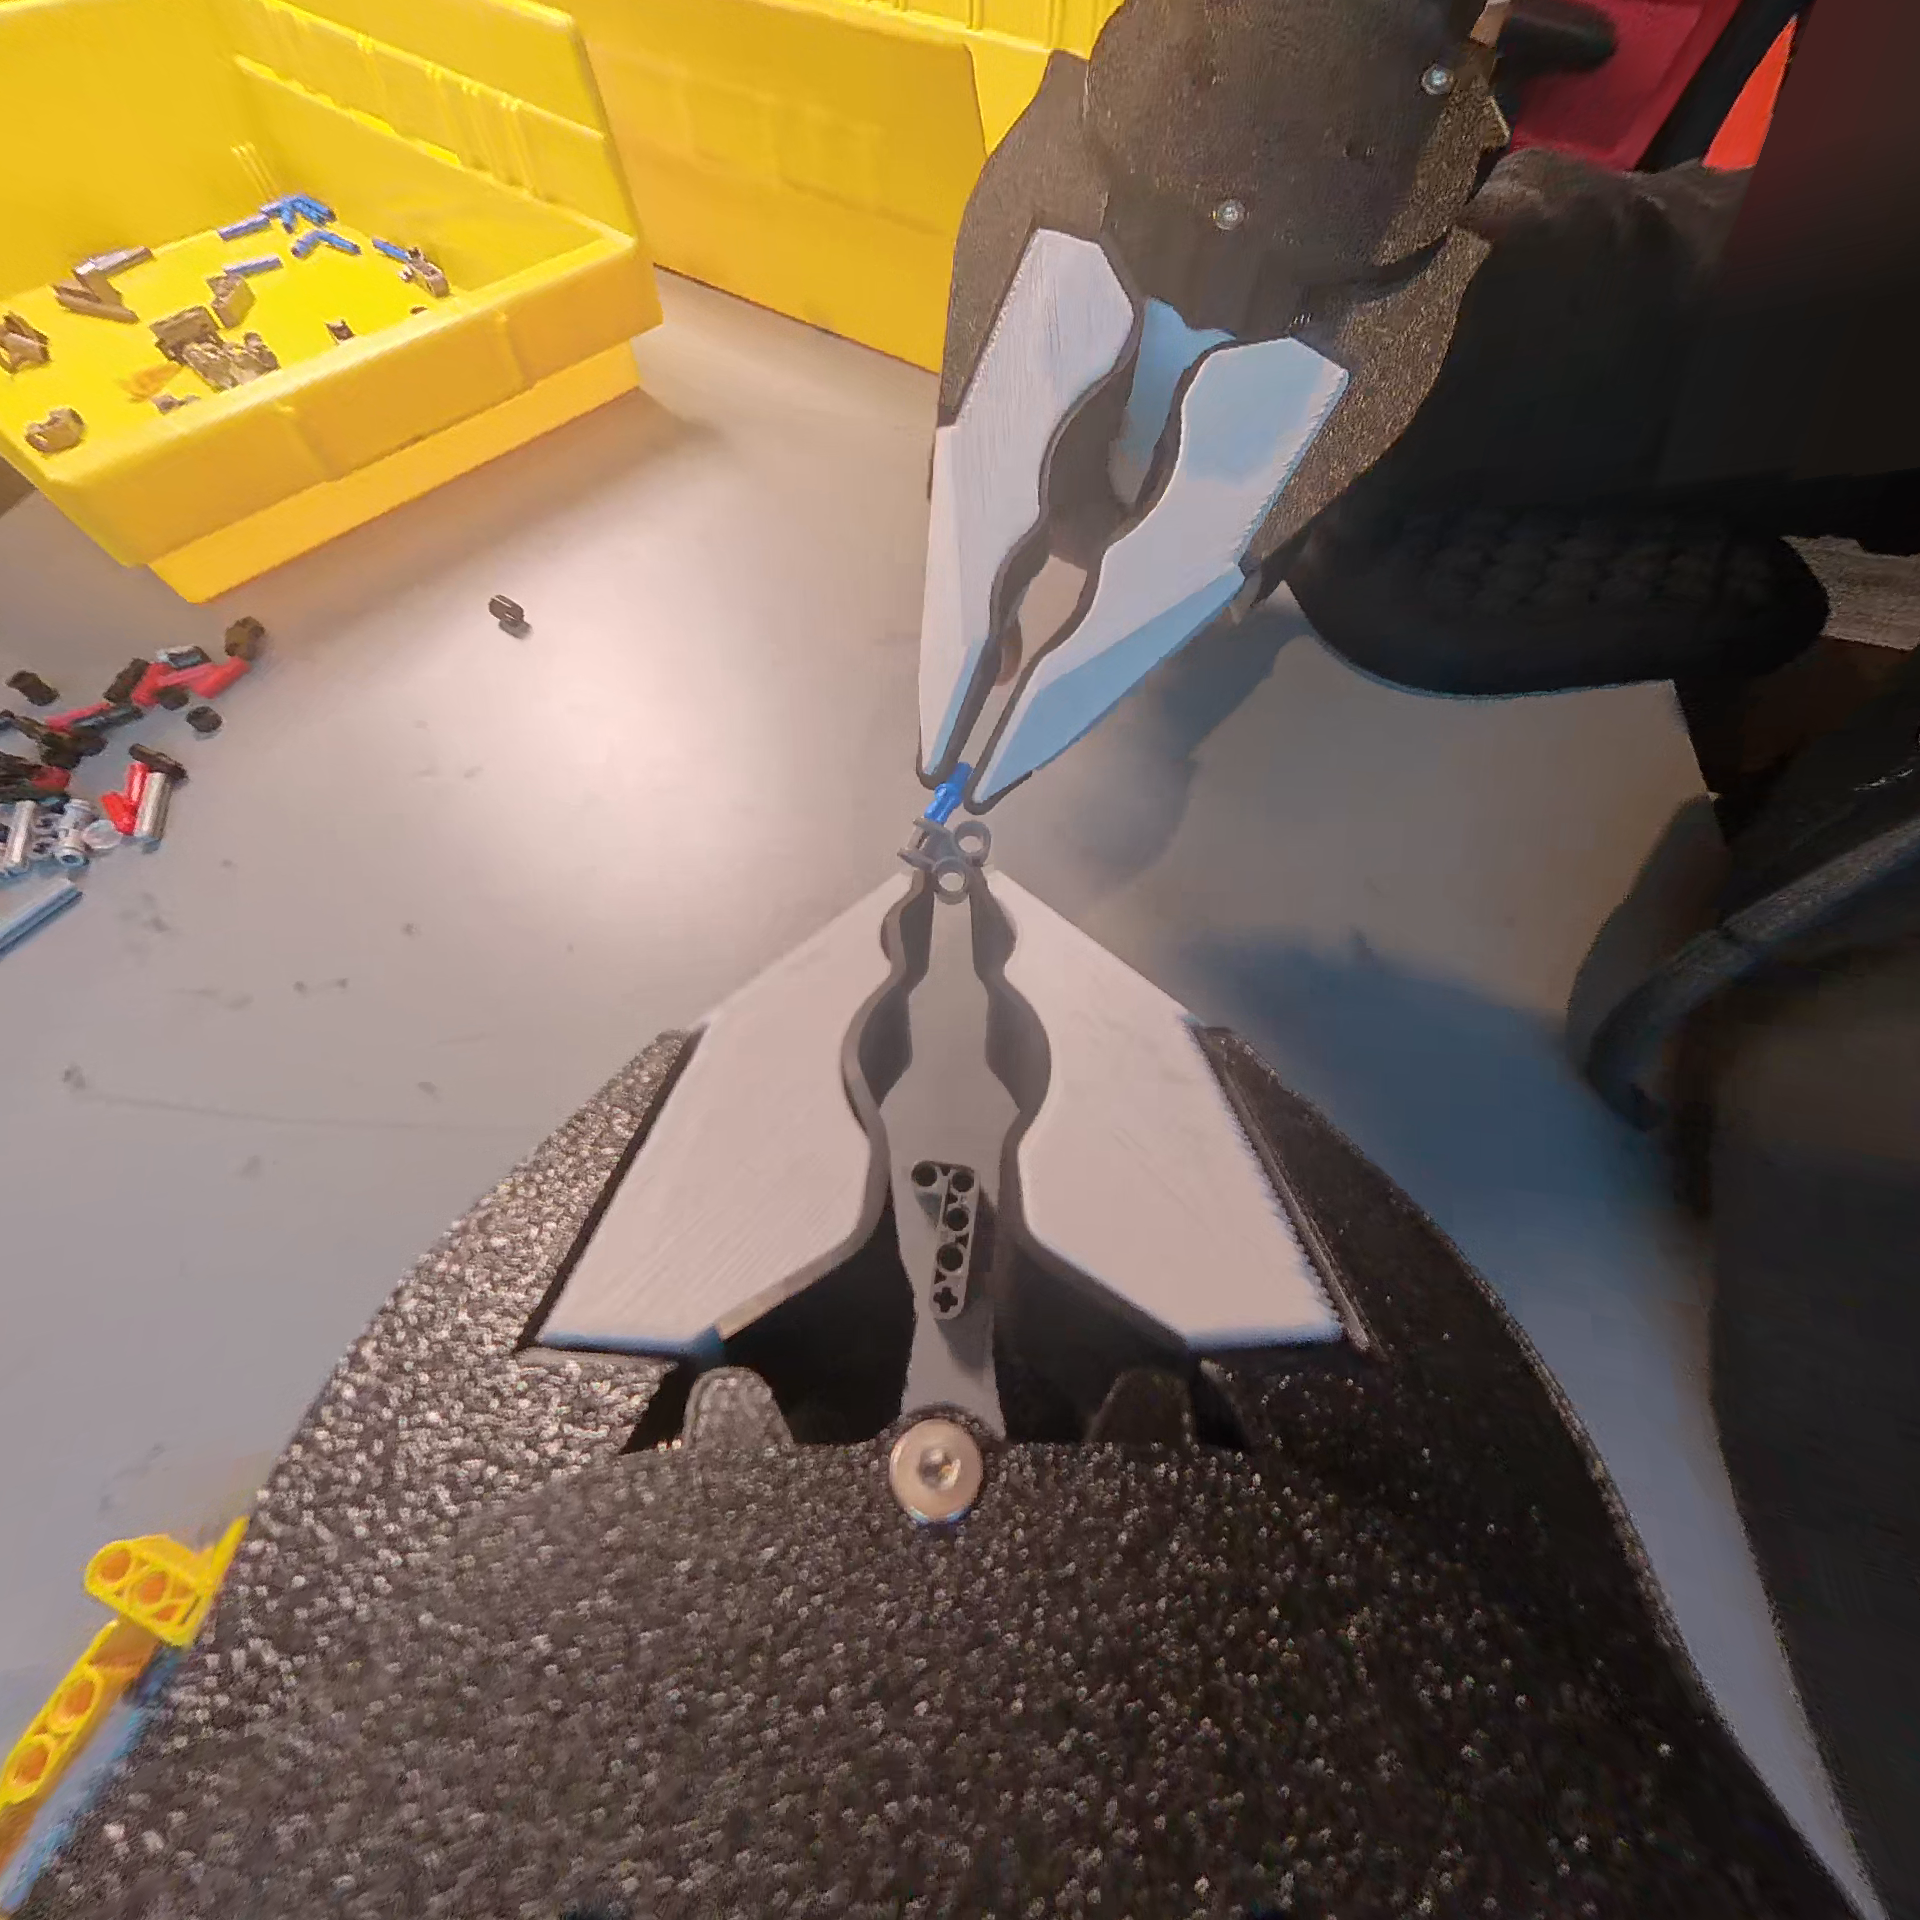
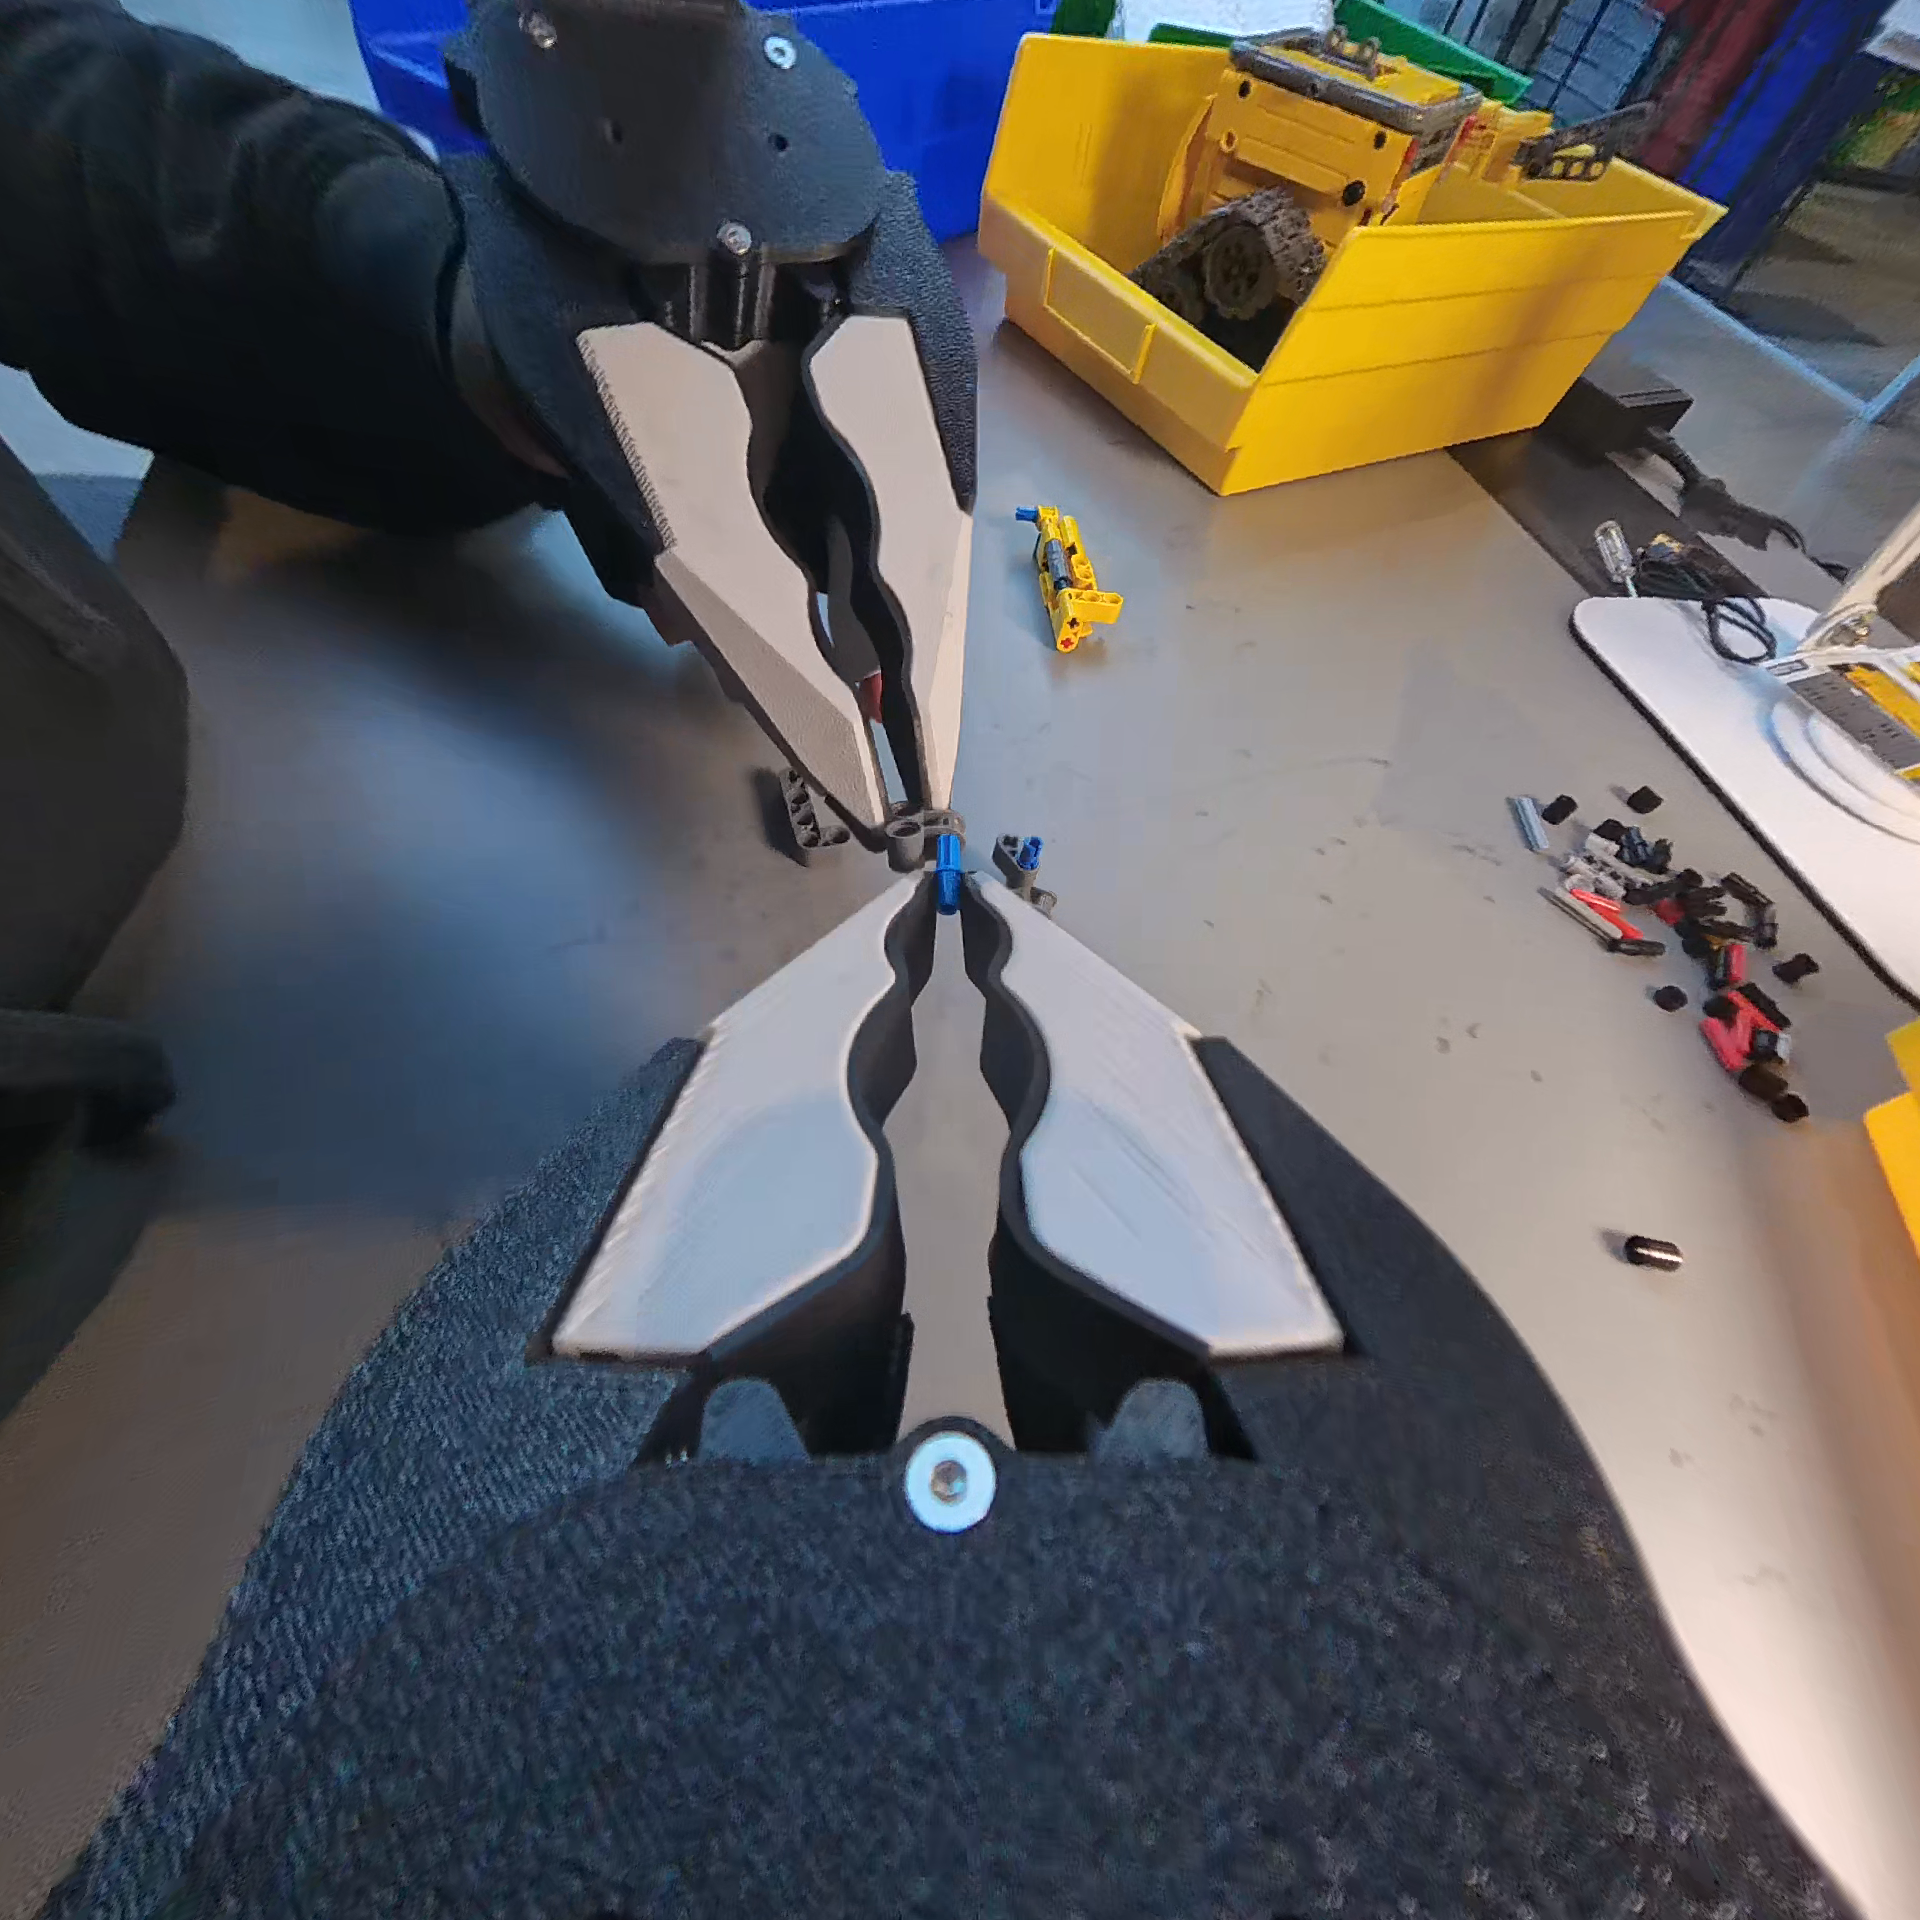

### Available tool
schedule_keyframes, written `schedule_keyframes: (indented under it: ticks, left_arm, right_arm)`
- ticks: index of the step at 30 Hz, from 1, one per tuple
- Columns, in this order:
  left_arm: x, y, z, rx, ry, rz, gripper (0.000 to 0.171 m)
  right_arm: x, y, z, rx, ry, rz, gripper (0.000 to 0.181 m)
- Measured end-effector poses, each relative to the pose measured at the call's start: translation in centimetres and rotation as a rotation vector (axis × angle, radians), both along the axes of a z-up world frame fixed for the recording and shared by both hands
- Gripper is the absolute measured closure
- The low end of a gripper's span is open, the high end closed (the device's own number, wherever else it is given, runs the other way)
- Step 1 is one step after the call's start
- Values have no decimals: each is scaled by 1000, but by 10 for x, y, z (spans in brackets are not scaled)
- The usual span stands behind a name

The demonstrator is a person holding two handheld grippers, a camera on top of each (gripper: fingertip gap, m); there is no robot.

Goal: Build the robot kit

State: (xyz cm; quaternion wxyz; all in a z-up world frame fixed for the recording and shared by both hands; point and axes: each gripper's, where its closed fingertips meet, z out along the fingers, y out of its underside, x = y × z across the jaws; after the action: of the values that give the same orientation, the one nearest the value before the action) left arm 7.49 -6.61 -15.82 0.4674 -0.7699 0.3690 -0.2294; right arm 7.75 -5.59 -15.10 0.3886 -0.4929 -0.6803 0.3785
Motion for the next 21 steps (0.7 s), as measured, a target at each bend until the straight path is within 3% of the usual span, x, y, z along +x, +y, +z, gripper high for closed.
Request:
schedule_keyframes:
  ticks: [6,12,21]
  left_arm:
    - [3,-8,-10,-98,7,-27,166]
    - [-1,-8,-22,-90,138,4,166]
    - [-4,-8,-34,-72,278,41,166]
  right_arm:
    - [2,-6,-14,221,-65,54,177]
    - [1,-7,-25,322,-152,37,178]
    - [-1,-8,-38,256,-237,-12,178]
